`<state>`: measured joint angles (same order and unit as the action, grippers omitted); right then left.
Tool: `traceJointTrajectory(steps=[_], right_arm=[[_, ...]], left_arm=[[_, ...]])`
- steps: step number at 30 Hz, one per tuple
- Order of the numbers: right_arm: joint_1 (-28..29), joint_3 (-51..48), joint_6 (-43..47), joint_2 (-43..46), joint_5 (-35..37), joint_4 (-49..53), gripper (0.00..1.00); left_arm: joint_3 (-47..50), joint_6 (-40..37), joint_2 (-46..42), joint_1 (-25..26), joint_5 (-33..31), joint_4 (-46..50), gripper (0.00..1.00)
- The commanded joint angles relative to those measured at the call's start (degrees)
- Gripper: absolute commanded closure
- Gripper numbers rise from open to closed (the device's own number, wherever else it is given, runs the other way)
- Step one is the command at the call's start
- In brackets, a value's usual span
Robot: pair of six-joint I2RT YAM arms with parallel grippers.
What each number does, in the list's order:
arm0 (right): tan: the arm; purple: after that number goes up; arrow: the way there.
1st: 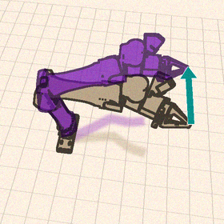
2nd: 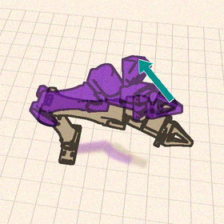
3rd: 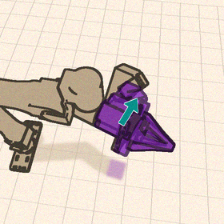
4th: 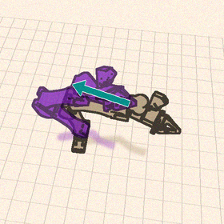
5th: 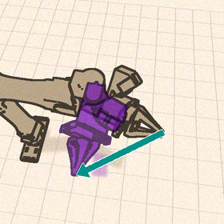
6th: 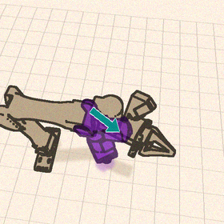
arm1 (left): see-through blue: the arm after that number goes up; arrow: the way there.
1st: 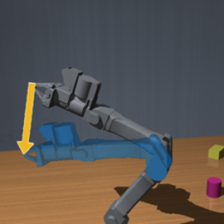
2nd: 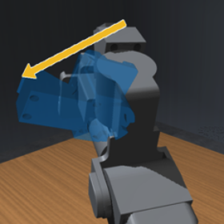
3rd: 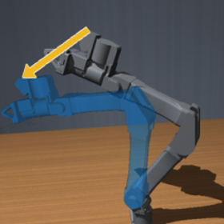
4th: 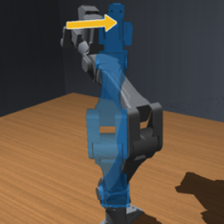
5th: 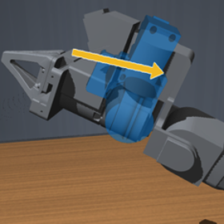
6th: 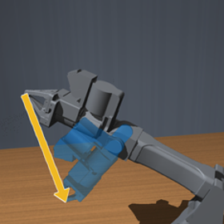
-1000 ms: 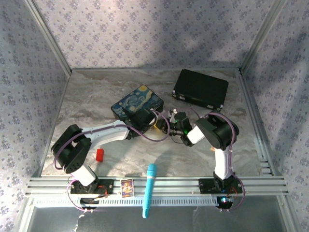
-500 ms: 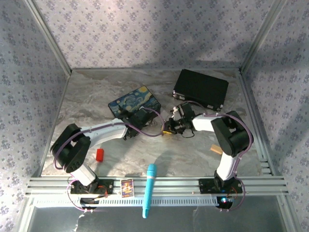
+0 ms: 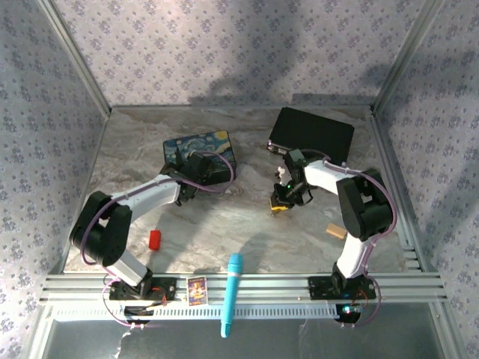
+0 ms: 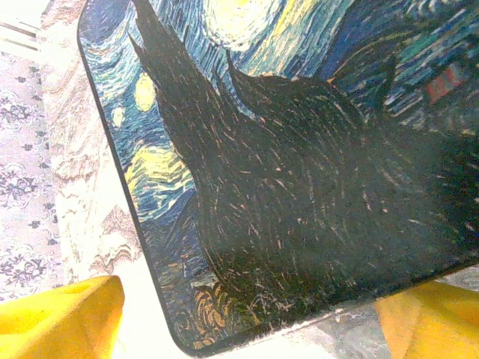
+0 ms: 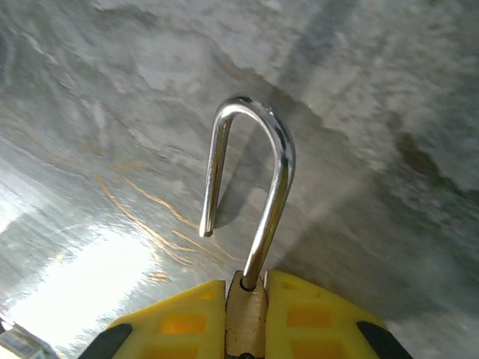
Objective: Unlock the padlock with the key
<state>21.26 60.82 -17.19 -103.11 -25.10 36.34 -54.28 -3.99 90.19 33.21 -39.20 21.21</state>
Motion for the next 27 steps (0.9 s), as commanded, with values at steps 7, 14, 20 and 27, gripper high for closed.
traceJointTrajectory(steps=[7, 14, 20, 27], right_arm=[[0.7, 2.2, 2.4, -0.9, 7.9, 7.0, 0.69], [1.6, 3.0, 2.3, 1.7, 10.1, 7.4, 0.54], [2.5, 2.7, 2.6, 7.2, 17.0, 6.3, 0.36], [5.4, 0.1, 3.0, 18.3, 32.3, 0.9, 0.01]], left_arm=[[1.3, 2.9, -5.7, 1.8, 2.4, -1.2, 0.13], [1.4, 6.0, -14.2, 2.5, 4.8, 0.4, 0.0], [2.0, 10.0, -21.4, 2.4, 6.1, 1.3, 0.0], [8.6, 17.6, -31.5, 0.3, 4.0, -4.6, 0.0]])
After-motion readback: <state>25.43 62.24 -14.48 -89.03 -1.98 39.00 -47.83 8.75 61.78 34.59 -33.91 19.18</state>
